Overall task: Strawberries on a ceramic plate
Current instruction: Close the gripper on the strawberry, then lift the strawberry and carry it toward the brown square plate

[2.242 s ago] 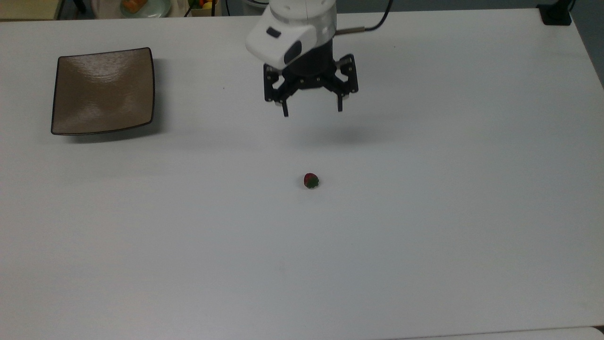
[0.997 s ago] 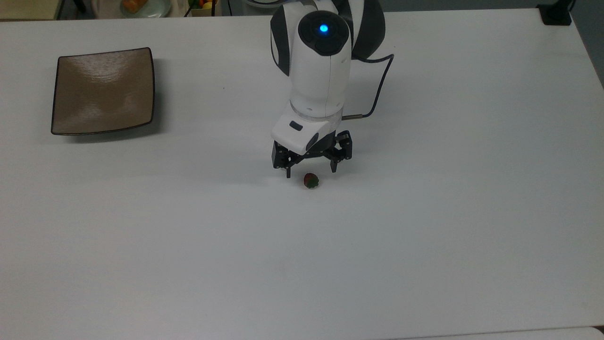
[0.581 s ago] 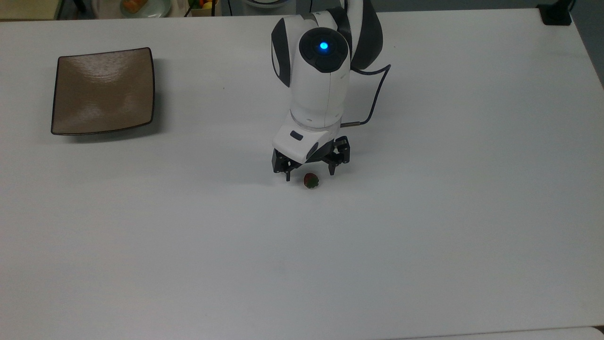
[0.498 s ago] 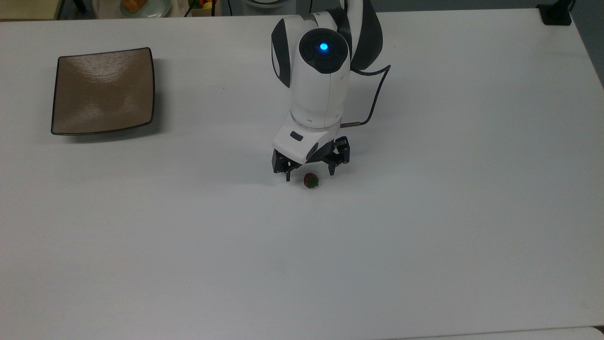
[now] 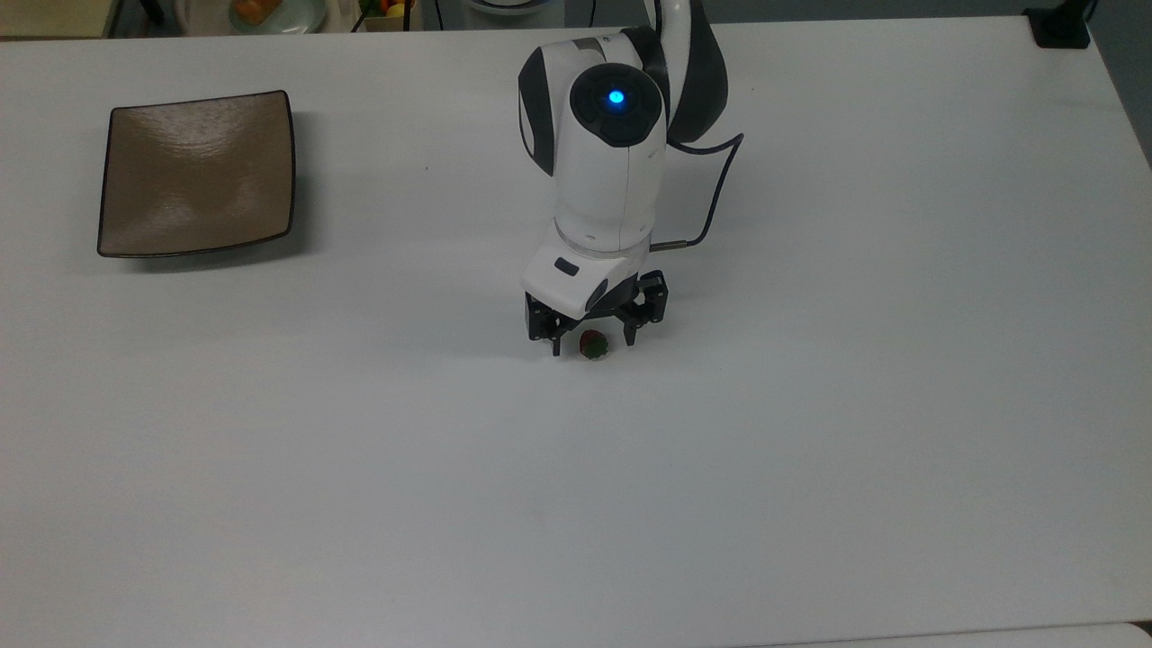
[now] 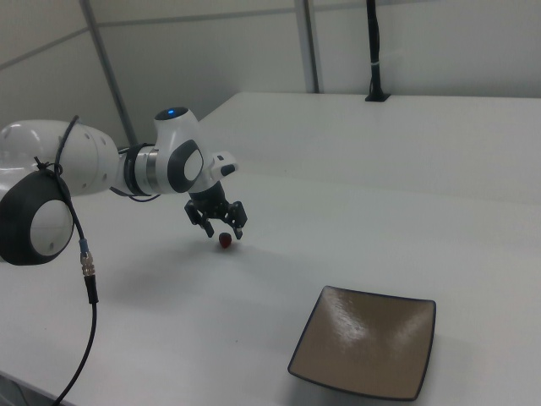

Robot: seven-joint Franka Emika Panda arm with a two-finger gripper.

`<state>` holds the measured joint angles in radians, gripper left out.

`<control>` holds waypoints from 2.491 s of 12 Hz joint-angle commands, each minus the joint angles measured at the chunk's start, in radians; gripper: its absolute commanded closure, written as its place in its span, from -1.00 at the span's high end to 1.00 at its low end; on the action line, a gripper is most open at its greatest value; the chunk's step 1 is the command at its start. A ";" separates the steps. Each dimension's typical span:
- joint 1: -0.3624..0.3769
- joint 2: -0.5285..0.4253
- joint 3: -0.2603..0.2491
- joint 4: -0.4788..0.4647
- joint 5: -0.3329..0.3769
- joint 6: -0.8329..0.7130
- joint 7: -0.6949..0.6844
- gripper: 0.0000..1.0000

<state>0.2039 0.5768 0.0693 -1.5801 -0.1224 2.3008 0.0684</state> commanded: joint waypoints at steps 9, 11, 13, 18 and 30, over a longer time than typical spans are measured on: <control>0.000 -0.069 -0.003 0.006 0.044 -0.021 0.002 -0.96; -0.011 -0.135 -0.005 0.009 0.087 -0.128 -0.002 -0.96; -0.027 -0.225 -0.009 0.012 0.090 -0.251 -0.002 -0.95; -0.069 -0.472 -0.037 0.009 0.171 -0.557 -0.073 -0.95; -0.434 -0.571 -0.040 -0.086 0.213 -0.729 -0.533 -0.93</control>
<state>-0.1482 -0.0007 0.0258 -1.6258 0.0723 1.5068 -0.3569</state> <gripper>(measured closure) 0.692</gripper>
